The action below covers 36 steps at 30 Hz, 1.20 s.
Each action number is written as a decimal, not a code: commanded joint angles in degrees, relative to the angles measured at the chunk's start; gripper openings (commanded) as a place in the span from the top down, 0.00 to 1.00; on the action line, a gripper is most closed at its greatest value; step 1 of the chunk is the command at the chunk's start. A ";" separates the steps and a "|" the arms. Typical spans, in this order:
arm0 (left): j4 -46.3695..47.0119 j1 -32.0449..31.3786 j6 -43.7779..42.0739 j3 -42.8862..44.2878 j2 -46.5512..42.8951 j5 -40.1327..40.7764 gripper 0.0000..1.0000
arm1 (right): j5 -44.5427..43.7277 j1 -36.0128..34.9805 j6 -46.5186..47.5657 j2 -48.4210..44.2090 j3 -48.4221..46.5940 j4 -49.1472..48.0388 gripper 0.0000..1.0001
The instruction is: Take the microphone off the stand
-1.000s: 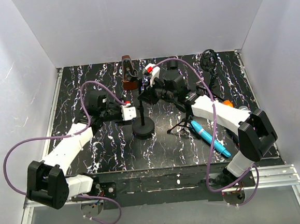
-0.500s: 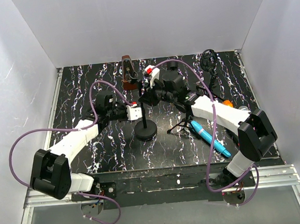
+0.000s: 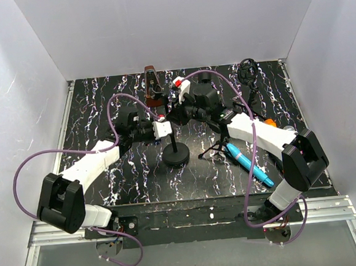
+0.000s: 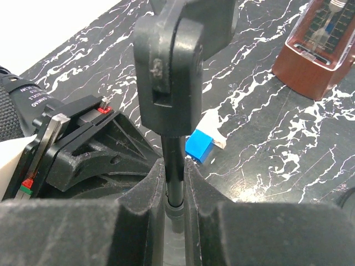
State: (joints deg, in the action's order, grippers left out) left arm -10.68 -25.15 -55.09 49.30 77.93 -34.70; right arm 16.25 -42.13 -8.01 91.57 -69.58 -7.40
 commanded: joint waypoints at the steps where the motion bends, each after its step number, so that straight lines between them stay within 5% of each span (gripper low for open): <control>1: -3.19 -1.92 15.68 4.91 1.87 -2.40 0.96 | -0.25 0.56 -2.10 0.01 -3.02 -6.93 0.99; 6: -10.51 0.53 29.74 9.85 2.23 -6.87 1.00 | -0.17 1.00 -1.57 -0.43 -3.19 -6.84 0.99; 14: -2.44 6.77 60.77 11.34 1.60 -11.34 1.00 | 2.73 1.17 6.15 -2.27 -1.88 -12.36 0.99; 22: 10.31 13.98 82.39 15.30 14.60 -22.32 1.00 | 5.46 1.26 18.46 -0.96 -2.58 -17.29 0.99; 36: 16.13 14.86 88.76 23.03 26.65 -20.77 1.00 | 0.19 1.79 21.11 0.71 -1.34 -18.44 0.99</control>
State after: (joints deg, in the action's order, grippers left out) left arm 2.31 -11.40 32.47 68.77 103.22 -60.27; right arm 15.20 -39.79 13.58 92.53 -69.54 -18.90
